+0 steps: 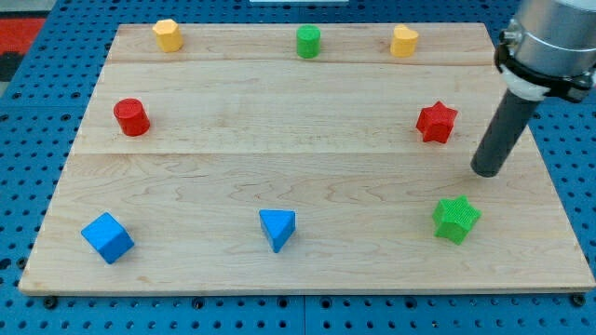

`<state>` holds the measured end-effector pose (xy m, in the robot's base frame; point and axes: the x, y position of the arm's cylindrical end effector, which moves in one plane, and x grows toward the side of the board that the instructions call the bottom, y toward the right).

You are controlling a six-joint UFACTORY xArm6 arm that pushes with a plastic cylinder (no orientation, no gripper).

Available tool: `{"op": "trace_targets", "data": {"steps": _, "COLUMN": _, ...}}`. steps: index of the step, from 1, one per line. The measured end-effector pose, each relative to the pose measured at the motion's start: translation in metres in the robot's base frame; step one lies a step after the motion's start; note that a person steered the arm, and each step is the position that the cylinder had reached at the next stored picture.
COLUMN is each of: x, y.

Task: Move the red star below the yellow heart

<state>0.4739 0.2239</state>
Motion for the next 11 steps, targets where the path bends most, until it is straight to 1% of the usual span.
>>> {"op": "trace_targets", "data": {"steps": 1, "x": 0.000, "y": 0.016}}
{"op": "trace_targets", "data": {"steps": 2, "x": -0.005, "y": 0.017}}
{"op": "trace_targets", "data": {"steps": 5, "x": -0.069, "y": -0.073}}
{"op": "trace_targets", "data": {"steps": 8, "x": -0.086, "y": -0.077}}
{"op": "trace_targets", "data": {"steps": 10, "x": -0.079, "y": -0.076}}
{"op": "trace_targets", "data": {"steps": 11, "x": -0.130, "y": -0.107}}
